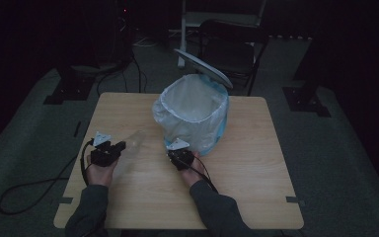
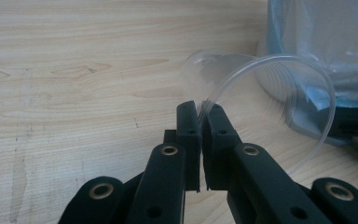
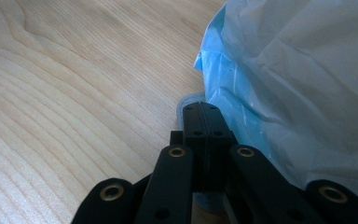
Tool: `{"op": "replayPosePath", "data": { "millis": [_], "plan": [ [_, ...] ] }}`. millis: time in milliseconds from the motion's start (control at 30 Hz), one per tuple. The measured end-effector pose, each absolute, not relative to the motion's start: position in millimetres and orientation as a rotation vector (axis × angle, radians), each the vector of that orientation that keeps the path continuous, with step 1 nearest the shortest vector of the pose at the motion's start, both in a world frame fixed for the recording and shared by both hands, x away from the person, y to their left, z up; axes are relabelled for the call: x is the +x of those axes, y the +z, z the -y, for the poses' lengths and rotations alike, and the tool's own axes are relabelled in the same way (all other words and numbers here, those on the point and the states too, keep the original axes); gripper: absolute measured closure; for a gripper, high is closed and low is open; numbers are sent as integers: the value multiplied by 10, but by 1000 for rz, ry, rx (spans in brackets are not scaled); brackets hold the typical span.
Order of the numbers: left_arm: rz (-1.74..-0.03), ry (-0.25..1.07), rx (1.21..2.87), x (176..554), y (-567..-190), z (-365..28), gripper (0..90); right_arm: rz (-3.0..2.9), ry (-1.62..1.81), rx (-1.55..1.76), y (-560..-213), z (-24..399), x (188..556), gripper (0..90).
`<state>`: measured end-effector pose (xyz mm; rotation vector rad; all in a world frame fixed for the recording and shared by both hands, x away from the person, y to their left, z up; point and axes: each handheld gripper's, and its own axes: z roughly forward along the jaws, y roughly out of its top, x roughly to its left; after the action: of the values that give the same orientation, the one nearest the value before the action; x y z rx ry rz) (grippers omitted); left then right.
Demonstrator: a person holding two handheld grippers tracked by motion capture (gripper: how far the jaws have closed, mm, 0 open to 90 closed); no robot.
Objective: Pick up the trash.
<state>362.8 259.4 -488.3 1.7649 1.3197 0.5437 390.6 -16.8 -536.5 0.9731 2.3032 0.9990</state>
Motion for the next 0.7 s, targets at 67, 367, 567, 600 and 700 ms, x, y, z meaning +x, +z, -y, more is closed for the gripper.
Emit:
{"op": "replayPosePath", "data": {
  "millis": [67,367,567,600,700],
  "plan": [
    [-1321,543,1762,3630,-4880,-2601,875,-2303,999,974,-5365,167,3905,900],
    [-1328,547,1745,3627,-4869,-2621,874,-2300,1004,976,-5368,169,3904,900],
    [-1335,559,1725,3598,-4832,-2660,875,-2300,1005,971,-5369,171,3905,900],
    [-1337,556,1718,3591,-4826,-2666,875,-2299,1005,971,-5370,170,3904,900],
    [-1340,559,1710,3578,-4803,-2674,875,-2300,1005,971,-5370,172,3905,900]
  ]
}}
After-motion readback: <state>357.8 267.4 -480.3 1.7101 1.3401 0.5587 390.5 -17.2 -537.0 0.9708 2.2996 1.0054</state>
